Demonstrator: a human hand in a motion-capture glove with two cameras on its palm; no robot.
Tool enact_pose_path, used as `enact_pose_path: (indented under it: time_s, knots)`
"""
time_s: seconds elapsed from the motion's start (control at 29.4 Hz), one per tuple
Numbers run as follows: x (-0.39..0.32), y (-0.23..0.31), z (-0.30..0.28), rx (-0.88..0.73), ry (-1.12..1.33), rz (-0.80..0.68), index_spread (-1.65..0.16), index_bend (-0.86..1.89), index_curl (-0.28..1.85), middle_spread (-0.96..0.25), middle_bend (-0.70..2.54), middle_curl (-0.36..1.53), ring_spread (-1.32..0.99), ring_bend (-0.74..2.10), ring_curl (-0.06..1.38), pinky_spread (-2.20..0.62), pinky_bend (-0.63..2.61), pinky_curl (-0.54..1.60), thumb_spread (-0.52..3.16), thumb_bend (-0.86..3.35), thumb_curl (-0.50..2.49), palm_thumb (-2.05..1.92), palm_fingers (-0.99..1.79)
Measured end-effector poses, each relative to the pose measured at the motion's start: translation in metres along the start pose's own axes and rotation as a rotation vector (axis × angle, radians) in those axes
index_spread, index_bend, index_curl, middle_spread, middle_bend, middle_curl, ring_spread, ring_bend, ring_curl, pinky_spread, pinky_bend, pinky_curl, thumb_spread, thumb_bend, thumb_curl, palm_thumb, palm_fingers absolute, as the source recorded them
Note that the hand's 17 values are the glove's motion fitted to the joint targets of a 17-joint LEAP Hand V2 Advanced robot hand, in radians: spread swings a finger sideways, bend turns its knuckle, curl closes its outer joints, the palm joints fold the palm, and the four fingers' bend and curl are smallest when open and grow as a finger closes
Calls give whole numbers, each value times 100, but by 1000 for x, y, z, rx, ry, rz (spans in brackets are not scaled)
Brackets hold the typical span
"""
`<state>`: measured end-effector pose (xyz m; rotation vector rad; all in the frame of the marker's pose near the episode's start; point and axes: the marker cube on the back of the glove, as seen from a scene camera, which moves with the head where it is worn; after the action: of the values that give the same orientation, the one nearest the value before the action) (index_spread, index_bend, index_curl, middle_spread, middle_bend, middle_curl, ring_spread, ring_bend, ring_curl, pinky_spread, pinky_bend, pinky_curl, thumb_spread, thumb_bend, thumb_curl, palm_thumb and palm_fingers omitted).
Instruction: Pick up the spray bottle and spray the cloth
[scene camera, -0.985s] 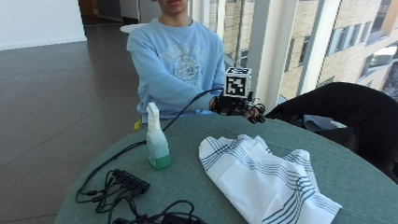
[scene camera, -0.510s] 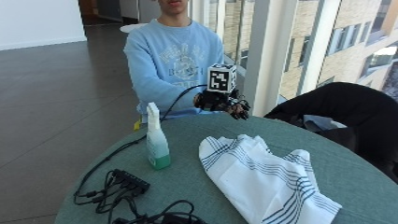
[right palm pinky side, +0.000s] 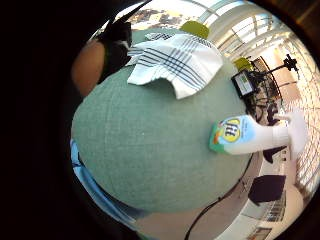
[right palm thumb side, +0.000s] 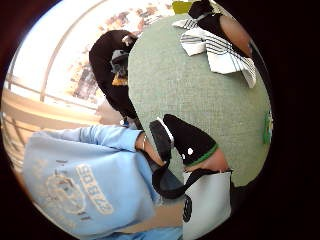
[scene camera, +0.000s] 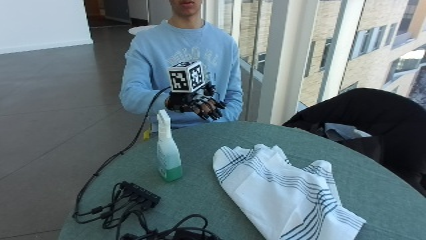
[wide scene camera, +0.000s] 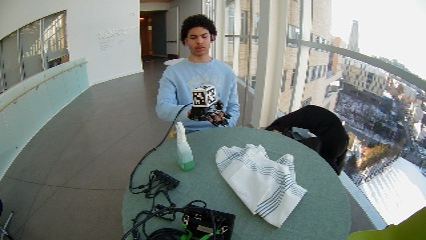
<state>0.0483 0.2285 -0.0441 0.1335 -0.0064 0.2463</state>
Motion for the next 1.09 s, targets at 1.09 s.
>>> enact_pose_path:
  time_s: [1.09]
  knots:
    - [156,104,-12,427,-624,488,-40,9,15,-8,34,39,-1,36,33,17,39,38,104,-3,28,54,49]
